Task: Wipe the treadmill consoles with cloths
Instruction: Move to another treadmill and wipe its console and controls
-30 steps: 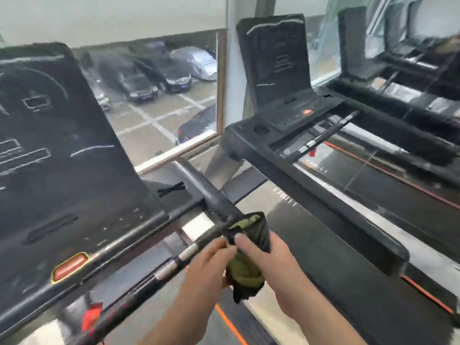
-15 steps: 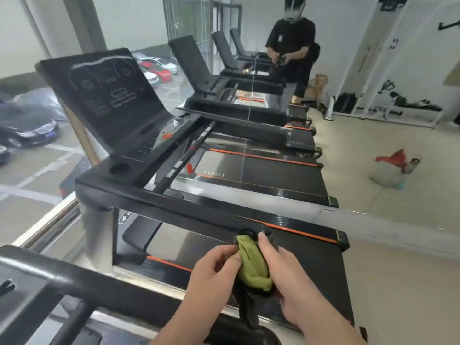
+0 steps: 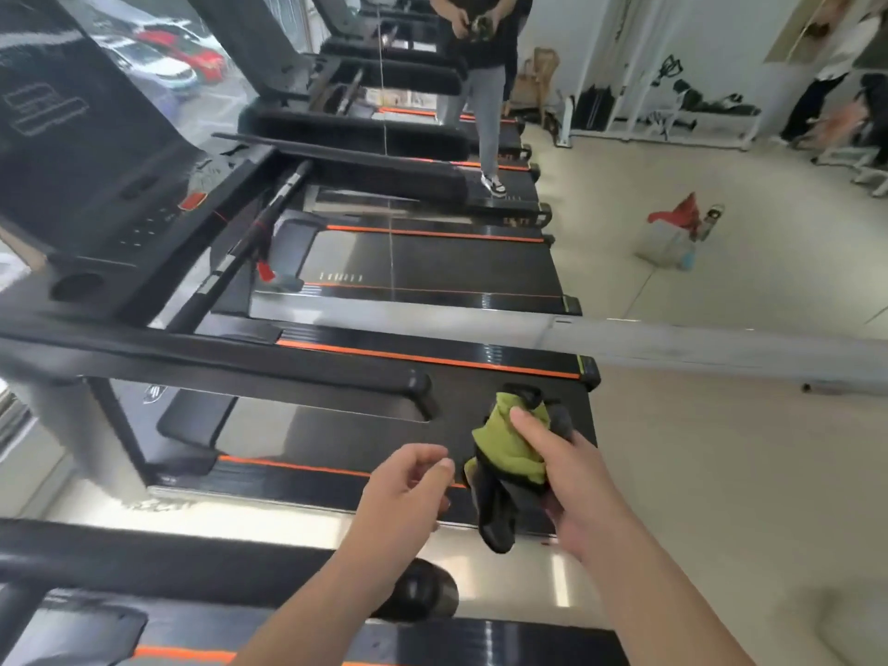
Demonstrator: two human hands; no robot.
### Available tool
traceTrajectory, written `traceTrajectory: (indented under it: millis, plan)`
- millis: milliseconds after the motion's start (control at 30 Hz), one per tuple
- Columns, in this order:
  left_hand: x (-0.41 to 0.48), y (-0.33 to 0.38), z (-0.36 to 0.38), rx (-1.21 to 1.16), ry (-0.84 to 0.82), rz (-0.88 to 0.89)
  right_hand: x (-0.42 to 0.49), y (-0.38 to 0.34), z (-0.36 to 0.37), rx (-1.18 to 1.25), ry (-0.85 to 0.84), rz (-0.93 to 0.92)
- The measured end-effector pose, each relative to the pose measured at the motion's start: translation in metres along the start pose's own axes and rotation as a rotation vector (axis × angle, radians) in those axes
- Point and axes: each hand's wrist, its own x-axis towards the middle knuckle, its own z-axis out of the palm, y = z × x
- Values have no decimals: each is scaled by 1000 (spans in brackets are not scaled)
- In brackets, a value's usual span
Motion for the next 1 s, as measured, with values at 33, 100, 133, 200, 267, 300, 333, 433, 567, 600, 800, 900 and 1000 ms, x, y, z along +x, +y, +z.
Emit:
traceTrajectory:
  millis: [33, 100, 133, 200, 267, 300, 333, 433, 567, 600, 800, 900, 1000]
  plan:
    - [3, -3, 12, 30, 1, -6, 7, 1, -16, 13, 13, 3]
    - [8, -6, 40, 78, 21, -17, 22, 1, -51, 28, 39, 6]
    - [10, -7, 56, 87, 42, -28, 29, 0, -69, 28, 51, 5]
    - [9, -5, 91, 35, 80, -51, 41, -2, -103, 19, 67, 3]
    - [4, 4, 129, -29, 50, -62, 51, -6, -128, -17, 69, 12]
    - [1, 10, 147, -52, 11, -54, 55, -8, -136, -42, 57, 15]
    - [1, 15, 164, -73, -31, -36, 59, -11, -141, -70, 34, 15]
    - [7, 25, 191, -139, -34, -20, 68, -20, -144, -137, -48, 26]
    - [36, 35, 185, -208, 36, -36, 93, -40, -122, -213, -157, 34]
    - [46, 37, 181, -218, 36, -39, 103, -46, -114, -243, -183, 42]
    - [122, 66, 142, -327, 160, -52, 167, -105, -48, -395, -304, 51]
    - [143, 93, 123, -404, 169, -76, 186, -132, -22, -424, -340, 44]
    - [170, 118, 98, -452, 203, -78, 217, -156, 13, -419, -336, 86]
